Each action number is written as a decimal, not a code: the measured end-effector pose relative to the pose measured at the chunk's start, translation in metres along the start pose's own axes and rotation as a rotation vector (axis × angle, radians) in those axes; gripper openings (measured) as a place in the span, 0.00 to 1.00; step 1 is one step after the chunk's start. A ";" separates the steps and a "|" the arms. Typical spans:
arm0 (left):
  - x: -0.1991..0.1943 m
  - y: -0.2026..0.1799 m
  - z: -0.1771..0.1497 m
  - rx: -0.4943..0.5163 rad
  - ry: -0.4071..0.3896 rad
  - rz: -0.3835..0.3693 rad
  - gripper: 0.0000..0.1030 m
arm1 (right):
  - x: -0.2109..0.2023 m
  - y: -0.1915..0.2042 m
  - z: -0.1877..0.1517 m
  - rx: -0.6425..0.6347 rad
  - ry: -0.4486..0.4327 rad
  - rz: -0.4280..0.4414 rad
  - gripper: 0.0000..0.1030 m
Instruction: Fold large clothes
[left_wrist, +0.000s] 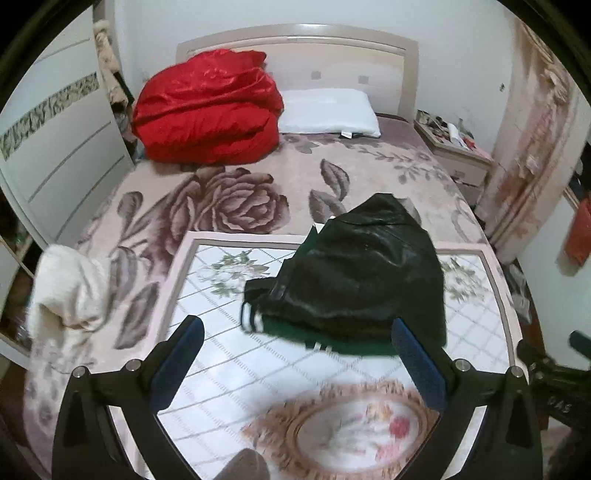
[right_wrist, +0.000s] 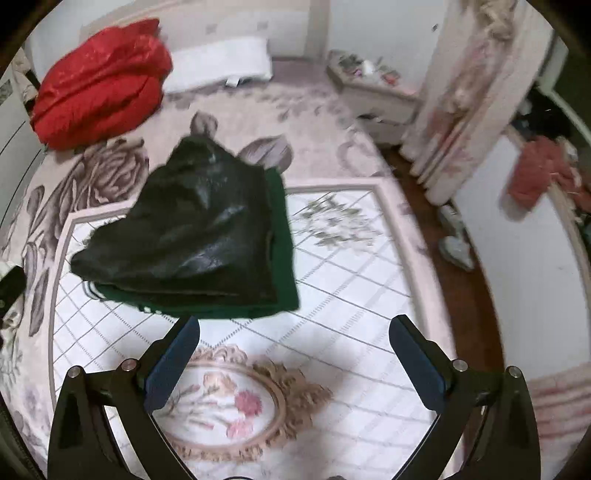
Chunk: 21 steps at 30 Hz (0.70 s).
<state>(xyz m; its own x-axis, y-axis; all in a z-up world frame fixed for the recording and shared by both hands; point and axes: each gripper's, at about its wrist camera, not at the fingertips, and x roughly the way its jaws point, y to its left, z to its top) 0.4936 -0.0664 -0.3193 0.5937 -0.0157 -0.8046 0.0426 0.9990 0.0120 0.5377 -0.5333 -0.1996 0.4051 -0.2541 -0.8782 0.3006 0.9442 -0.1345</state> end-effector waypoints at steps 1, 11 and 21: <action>-0.020 0.000 -0.001 0.010 0.003 -0.006 1.00 | -0.021 -0.002 -0.004 0.010 -0.009 -0.010 1.00; -0.187 0.001 -0.015 0.041 -0.038 -0.040 1.00 | -0.250 -0.033 -0.054 0.063 -0.152 -0.075 1.00; -0.311 0.023 -0.029 0.011 -0.067 -0.023 1.00 | -0.416 -0.051 -0.104 0.055 -0.250 -0.027 1.00</action>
<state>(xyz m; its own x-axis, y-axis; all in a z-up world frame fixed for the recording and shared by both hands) 0.2866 -0.0373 -0.0861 0.6449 -0.0422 -0.7631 0.0658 0.9978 0.0004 0.2645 -0.4540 0.1246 0.5950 -0.3298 -0.7330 0.3580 0.9252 -0.1257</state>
